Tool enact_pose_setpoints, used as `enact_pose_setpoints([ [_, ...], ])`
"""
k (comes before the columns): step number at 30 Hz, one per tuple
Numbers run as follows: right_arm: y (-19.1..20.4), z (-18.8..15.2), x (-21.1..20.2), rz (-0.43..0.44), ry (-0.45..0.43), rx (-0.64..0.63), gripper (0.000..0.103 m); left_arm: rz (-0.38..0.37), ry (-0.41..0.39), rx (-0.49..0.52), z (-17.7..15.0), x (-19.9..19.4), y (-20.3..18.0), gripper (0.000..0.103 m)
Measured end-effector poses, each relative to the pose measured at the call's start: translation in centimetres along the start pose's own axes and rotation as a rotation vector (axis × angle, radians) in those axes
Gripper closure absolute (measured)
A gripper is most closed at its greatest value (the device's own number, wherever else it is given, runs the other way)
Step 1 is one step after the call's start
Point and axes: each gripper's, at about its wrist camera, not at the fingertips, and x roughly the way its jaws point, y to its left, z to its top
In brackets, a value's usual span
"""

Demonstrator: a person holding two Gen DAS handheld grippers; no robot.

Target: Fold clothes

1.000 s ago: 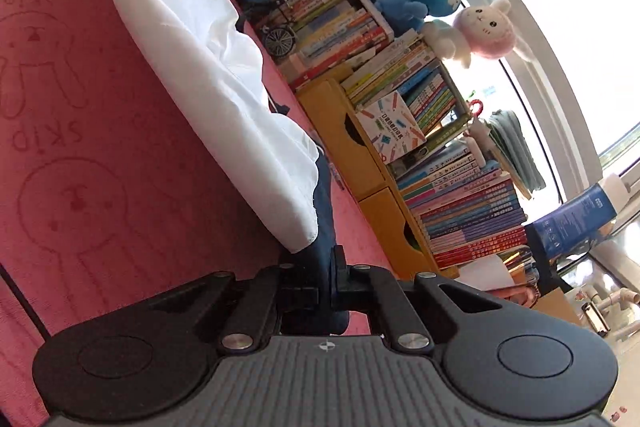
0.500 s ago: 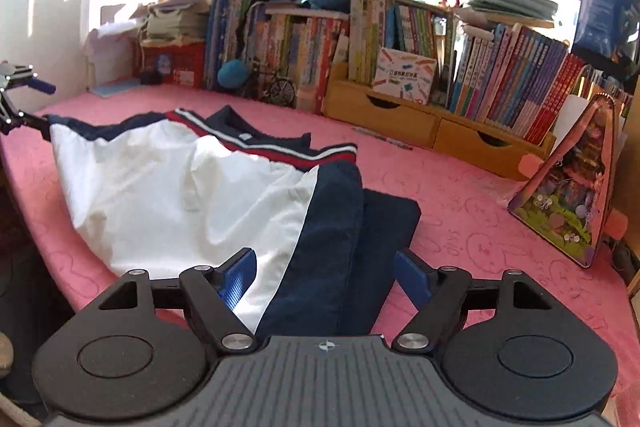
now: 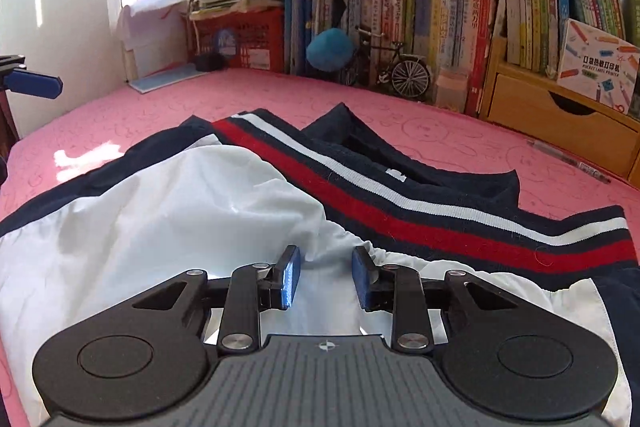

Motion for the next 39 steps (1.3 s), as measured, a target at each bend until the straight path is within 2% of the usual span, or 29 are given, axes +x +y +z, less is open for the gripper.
enact_pose_setpoints([
  [4,-1.5,-0.3,0.7,0.041,-0.022,0.085,0.071,-0.013,-0.025,0.097,2.5,5.0,-2.0,0.001],
  [7,-2.0,-0.2,0.8,0.079,-0.018,0.100,0.063,0.001,-0.013,0.131,3.7,9.0,-3.0,0.001],
  [9,-1.9,-0.2,0.9,0.076,-0.015,0.095,0.058,0.069,0.020,0.181,3.5,11.7,-3.7,0.000],
  [11,-2.1,-0.2,0.9,0.076,-0.016,0.112,0.064,0.159,0.055,0.161,2.7,13.5,-3.0,0.001],
  [13,-2.9,-0.3,0.7,0.130,-0.024,0.153,0.056,0.265,0.137,0.078,1.8,14.8,-0.9,0.003],
  [14,-3.1,-0.3,0.6,0.147,-0.028,0.165,0.051,0.245,0.150,0.006,1.0,14.7,0.6,0.000],
  [17,-3.0,-0.4,-0.1,0.124,-0.051,0.170,0.051,0.201,0.172,-0.185,-0.7,14.1,4.0,0.000],
  [19,-2.9,-0.6,-1.2,0.086,-0.090,0.178,0.052,0.220,0.171,-0.190,-1.5,14.0,4.1,0.000],
  [21,-2.8,-0.7,-2.2,0.005,-0.096,0.162,0.062,0.243,0.163,-0.174,-2.0,14.0,3.7,0.000],
  [24,-2.8,-0.7,-3.7,-0.118,-0.104,0.136,0.077,0.236,0.165,-0.188,-1.9,14.2,4.0,0.000],
  [25,-2.8,-0.5,-3.3,-0.166,-0.081,0.097,0.079,0.226,0.169,-0.202,-1.9,14.3,4.2,0.000],
  [27,-3.3,-0.3,-1.3,-0.226,-0.038,0.053,0.090,0.204,0.176,-0.231,-1.9,14.5,4.8,0.000],
  [29,-4.7,-0.2,0.9,-0.235,0.001,0.063,0.097,0.202,0.183,-0.250,-1.9,14.8,5.1,0.000],
  [32,-6.6,0.2,1.6,-0.194,-0.012,0.214,0.098,0.197,0.191,-0.273,-1.9,15.0,5.4,0.000],
  [34,-5.7,0.3,0.7,-0.212,-0.017,0.257,0.091,0.193,0.191,-0.276,-1.9,15.0,5.4,0.000],
  [35,-4.8,0.2,-0.1,-0.207,-0.027,0.244,0.078,0.193,0.191,-0.276,-1.9,15.0,5.4,0.000],
  [36,-3.5,-0.1,-1.0,-0.194,-0.034,0.196,0.060,0.193,0.191,-0.276,-1.9,15.0,5.4,0.000],
  [37,-2.1,-0.3,-2.0,-0.180,-0.040,0.146,0.052,0.192,0.191,-0.277,-1.9,15.0,5.4,0.000],
  [38,-1.0,-1.0,-2.9,-0.196,-0.028,0.093,0.047,0.192,0.192,-0.277,-1.9,15.0,5.4,0.000],
  [39,0.0,-1.6,-3.7,-0.213,-0.016,0.040,0.047,0.191,0.191,-0.278,-1.9,15.0,5.4,0.000],
])
